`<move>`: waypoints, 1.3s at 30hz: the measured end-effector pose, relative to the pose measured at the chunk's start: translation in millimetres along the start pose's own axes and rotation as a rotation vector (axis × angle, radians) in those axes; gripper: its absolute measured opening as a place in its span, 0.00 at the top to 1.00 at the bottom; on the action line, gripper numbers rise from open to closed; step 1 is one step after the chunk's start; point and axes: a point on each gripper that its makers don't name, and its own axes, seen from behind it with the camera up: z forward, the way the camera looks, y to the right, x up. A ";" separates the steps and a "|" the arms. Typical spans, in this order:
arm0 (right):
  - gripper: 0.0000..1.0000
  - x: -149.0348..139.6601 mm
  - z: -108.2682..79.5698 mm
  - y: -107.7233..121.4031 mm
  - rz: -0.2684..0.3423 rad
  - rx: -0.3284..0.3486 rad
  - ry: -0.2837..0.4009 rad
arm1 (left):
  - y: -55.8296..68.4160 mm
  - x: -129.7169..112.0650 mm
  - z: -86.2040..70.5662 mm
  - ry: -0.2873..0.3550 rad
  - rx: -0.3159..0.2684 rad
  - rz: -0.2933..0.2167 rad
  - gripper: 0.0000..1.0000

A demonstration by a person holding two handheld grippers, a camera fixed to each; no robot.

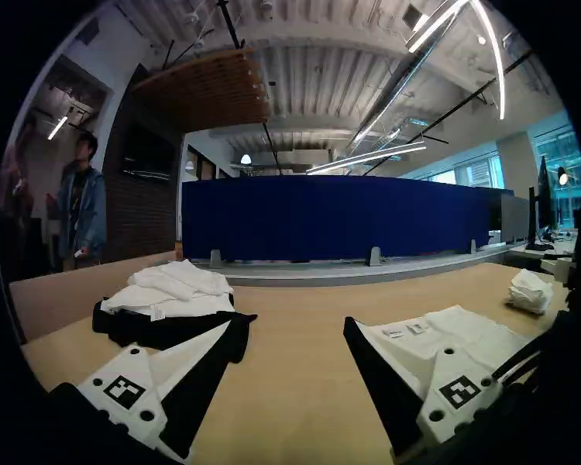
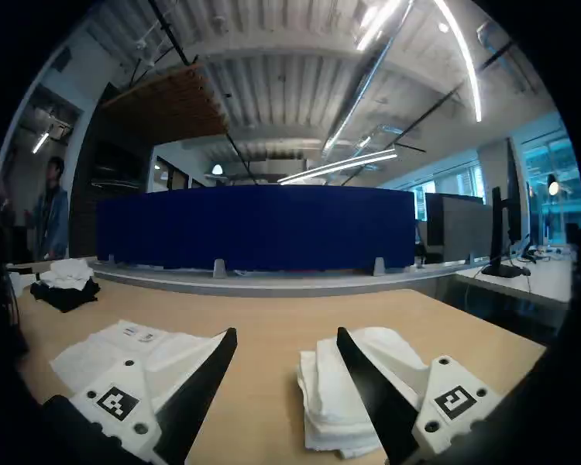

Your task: Fold towel

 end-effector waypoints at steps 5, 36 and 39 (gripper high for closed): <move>0.00 0.2 0.0 -0.2 0.000 0.000 0.000 | -0.7 0.1 0.4 0.000 0.000 0.001 0.01; 0.00 114.7 -6.9 0.0 -0.049 -0.011 0.019 | -9.3 115.7 -6.7 0.035 0.014 -0.007 0.01; 0.00 141.5 -7.7 0.5 -0.052 -0.012 0.013 | -4.3 136.2 -8.9 0.015 0.006 0.007 0.01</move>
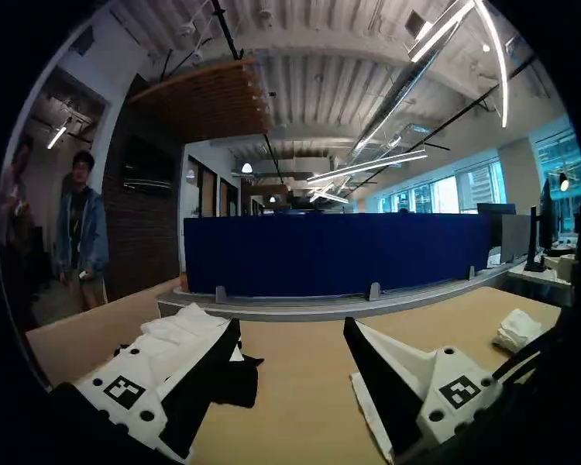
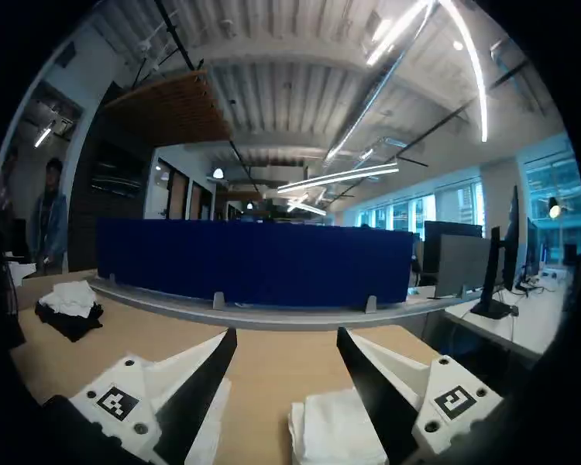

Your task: Fold towel

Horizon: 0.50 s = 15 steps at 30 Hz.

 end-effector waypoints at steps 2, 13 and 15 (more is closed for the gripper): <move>0.00 17.8 0.0 1.8 -0.004 -0.002 -0.003 | 2.3 14.2 -0.2 -0.014 -0.003 0.002 0.01; 0.00 90.1 0.3 7.9 0.004 -0.006 -0.002 | 13.6 79.0 -1.3 -0.036 -0.025 -0.008 0.01; 0.00 97.8 -0.3 8.9 0.005 -0.005 -0.004 | 15.6 86.5 -1.6 -0.041 -0.031 -0.005 0.01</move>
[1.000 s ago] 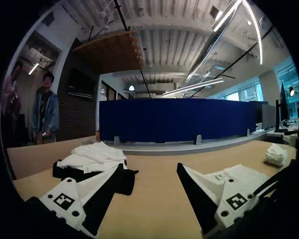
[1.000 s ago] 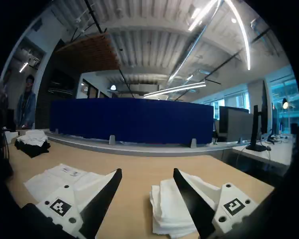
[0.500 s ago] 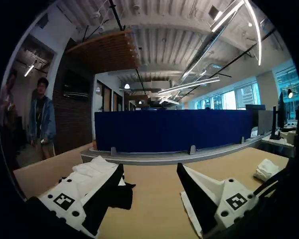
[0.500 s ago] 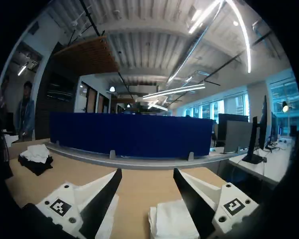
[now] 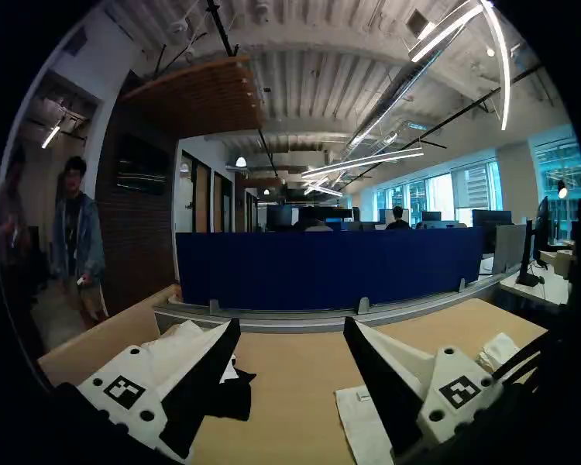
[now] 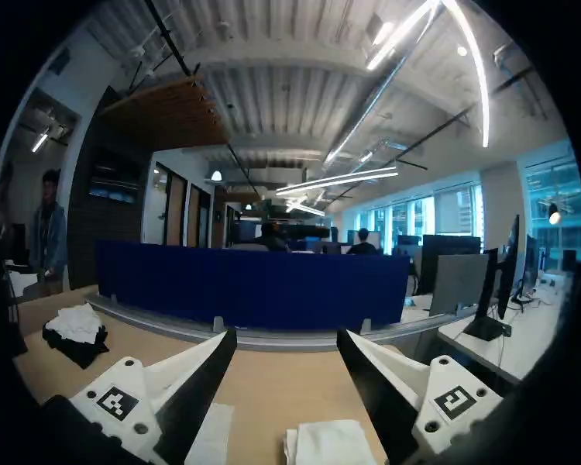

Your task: Fold towel

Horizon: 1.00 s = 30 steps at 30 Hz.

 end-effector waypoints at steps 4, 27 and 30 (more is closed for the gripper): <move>0.00 9.1 -1.8 1.3 -0.007 0.004 -0.007 | 4.6 6.2 -2.0 -0.015 -0.019 0.010 0.01; 0.00 -39.9 -35.8 -56.9 -0.177 0.393 -0.308 | 77.7 -53.4 -29.6 -0.313 -0.382 0.158 0.01; 0.00 -45.9 -39.0 -61.8 -0.198 0.434 -0.334 | 85.5 -64.4 -34.0 -0.350 -0.419 0.208 0.00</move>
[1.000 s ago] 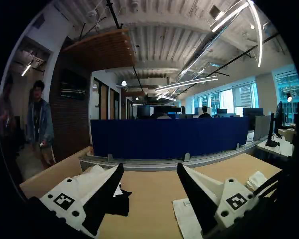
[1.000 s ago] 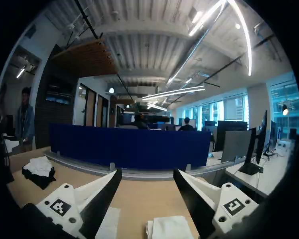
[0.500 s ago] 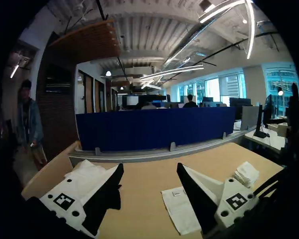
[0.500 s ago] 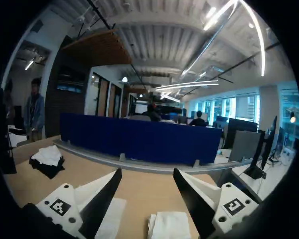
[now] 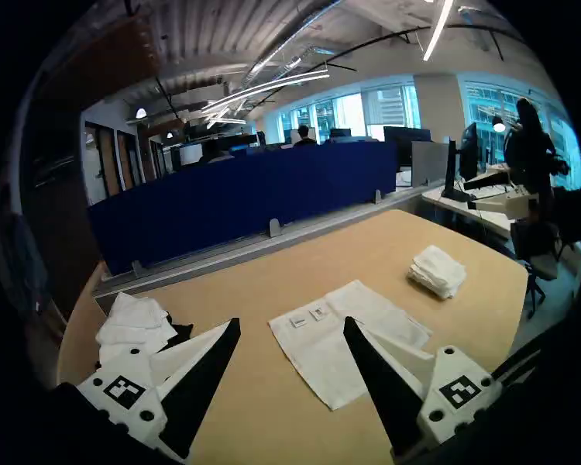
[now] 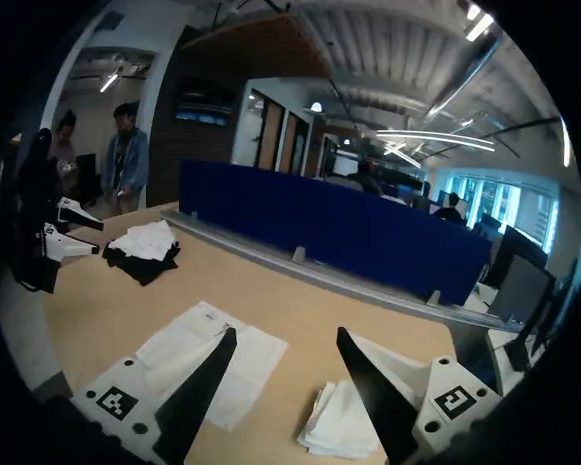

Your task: Fold towel

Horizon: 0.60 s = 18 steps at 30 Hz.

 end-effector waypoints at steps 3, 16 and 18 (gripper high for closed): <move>0.00 -3.8 -0.2 -3.7 -0.012 0.024 -0.011 | 7.3 -6.6 2.3 -0.027 -0.017 0.029 0.00; 0.00 -39.6 4.5 -21.1 -0.038 0.090 -0.059 | 31.2 -29.4 10.5 -0.083 -0.035 0.073 0.01; 0.00 -46.9 5.6 -23.6 -0.038 0.097 -0.067 | 36.8 -34.9 13.6 -0.091 -0.041 0.077 0.01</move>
